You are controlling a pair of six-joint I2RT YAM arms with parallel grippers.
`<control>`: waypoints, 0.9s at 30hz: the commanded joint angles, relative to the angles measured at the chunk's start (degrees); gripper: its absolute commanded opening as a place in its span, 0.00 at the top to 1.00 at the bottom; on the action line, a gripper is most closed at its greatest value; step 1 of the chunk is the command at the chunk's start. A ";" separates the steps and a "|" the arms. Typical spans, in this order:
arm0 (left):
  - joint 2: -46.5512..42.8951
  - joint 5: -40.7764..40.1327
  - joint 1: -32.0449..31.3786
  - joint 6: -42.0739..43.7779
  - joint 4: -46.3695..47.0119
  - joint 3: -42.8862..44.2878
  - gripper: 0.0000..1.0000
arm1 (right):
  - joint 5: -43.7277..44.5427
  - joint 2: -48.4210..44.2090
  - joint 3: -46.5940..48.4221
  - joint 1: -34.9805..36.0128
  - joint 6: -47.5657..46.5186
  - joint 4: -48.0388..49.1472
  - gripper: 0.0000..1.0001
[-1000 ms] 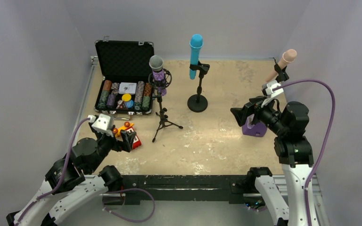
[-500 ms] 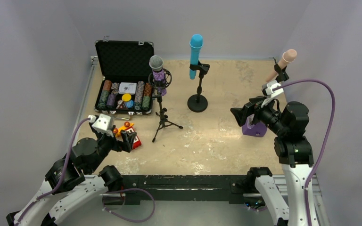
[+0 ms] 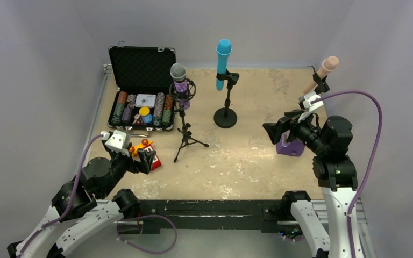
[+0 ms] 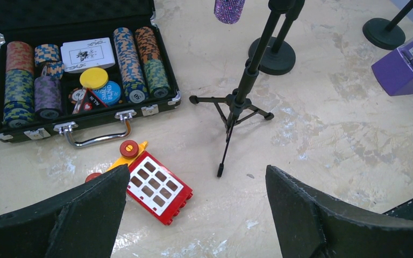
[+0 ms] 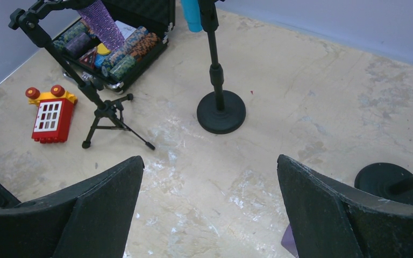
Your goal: Attach the microphones to the stand
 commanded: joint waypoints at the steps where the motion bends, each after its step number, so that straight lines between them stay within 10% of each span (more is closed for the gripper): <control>1: -0.23 0.53 0.19 -0.74 1.24 -0.78 0.00 | -0.95 0.06 0.58 -0.27 0.15 2.33 0.01; 27: -0.74 0.49 0.19 -1.09 1.02 -0.87 0.00 | -0.94 -0.18 0.90 -0.53 0.37 2.33 0.01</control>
